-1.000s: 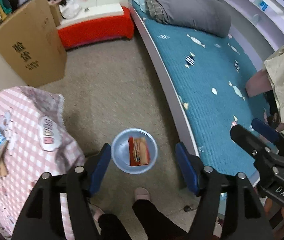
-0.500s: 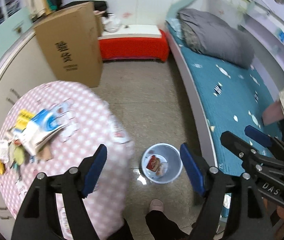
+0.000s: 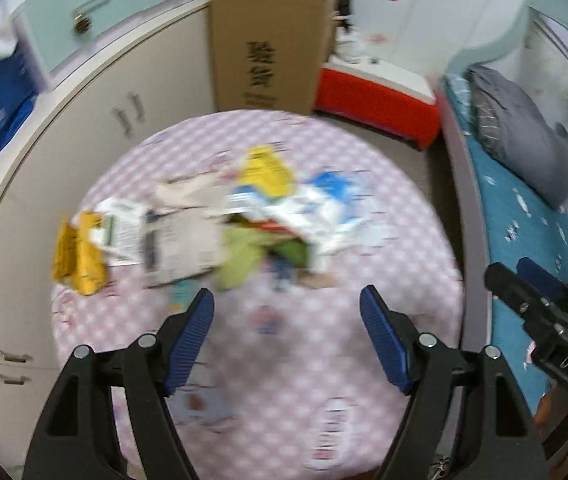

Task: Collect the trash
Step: 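Move both tools back over the table, then grasp the yellow-blue box with the left gripper while the right grasps the blue-white carton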

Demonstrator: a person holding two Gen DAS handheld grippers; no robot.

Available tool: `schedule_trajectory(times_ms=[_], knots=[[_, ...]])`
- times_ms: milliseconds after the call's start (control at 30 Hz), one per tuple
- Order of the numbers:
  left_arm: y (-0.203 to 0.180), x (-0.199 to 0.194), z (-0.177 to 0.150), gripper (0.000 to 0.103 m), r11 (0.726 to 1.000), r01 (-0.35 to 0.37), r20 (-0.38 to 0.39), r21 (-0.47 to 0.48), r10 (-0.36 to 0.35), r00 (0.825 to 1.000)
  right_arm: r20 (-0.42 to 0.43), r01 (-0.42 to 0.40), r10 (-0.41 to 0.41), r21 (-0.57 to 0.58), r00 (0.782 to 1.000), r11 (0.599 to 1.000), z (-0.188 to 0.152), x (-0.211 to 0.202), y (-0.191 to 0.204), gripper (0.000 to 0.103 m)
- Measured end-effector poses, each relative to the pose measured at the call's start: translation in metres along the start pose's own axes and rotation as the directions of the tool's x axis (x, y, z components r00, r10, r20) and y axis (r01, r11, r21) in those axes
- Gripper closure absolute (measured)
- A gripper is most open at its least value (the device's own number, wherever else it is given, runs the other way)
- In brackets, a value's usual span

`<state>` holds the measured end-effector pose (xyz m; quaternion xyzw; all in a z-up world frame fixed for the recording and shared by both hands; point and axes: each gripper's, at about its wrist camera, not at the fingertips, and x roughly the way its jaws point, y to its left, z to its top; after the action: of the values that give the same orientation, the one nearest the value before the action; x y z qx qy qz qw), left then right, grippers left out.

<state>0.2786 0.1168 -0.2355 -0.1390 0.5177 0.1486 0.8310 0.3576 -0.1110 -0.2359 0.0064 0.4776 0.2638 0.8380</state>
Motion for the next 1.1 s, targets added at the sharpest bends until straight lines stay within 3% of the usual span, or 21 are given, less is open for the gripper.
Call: schedule_trajectory(times_ms=[133,300,433,533,600,667,833,1033,1067,1100], knots=[[0.048,0.010,0.006,0.029,0.999,-0.017,-0.028,-0.037,0.016,0.999,-0.019,0.021,-0.022,-0.024,1.000,0.999,0.005,0.030,0.034,0.020],[0.076,0.025,0.016,0.029,0.999,-0.026,-0.051,-0.023,0.025,0.998,-0.064,0.066,-0.070,-0.058,0.996,0.996,0.009,0.066,0.063,0.020],[0.084,0.037,0.022,0.029,1.000,-0.002,-0.074,-0.013,0.001,0.997,-0.100,0.038,-0.030,0.082,0.995,0.996,0.016,0.089,0.059,0.020],[0.083,0.046,0.029,0.029,1.000,0.028,-0.087,-0.009,-0.029,0.996,-0.123,0.030,0.007,0.291,0.992,0.956,0.018,0.110,0.035,0.020],[0.080,0.051,0.034,0.029,0.999,0.036,-0.090,0.004,-0.035,0.995,-0.136,0.012,0.056,0.453,0.989,0.891,0.014,0.126,0.014,0.020],[0.076,0.057,0.041,0.029,0.999,0.050,-0.094,0.017,-0.048,0.994,-0.132,-0.018,0.102,0.527,0.986,0.850,0.012,0.137,0.004,0.020],[0.067,0.070,0.059,0.029,0.997,0.070,-0.102,0.038,-0.066,0.993,-0.086,-0.094,0.184,0.615,0.979,0.783,0.020,0.152,-0.001,0.020],[0.056,0.086,0.076,0.029,0.993,0.102,-0.119,0.053,-0.096,0.988,-0.143,-0.093,0.244,0.657,0.959,0.749,0.026,0.187,0.000,0.015],[0.053,0.089,0.079,0.029,0.992,0.113,-0.125,0.057,-0.106,0.987,-0.126,-0.111,0.255,0.660,0.959,0.743,0.026,0.186,-0.003,0.017],[0.052,0.092,0.082,0.029,0.991,0.119,-0.127,0.062,-0.110,0.986,-0.127,-0.116,0.259,0.654,0.957,0.747,0.026,0.186,-0.004,0.027]])
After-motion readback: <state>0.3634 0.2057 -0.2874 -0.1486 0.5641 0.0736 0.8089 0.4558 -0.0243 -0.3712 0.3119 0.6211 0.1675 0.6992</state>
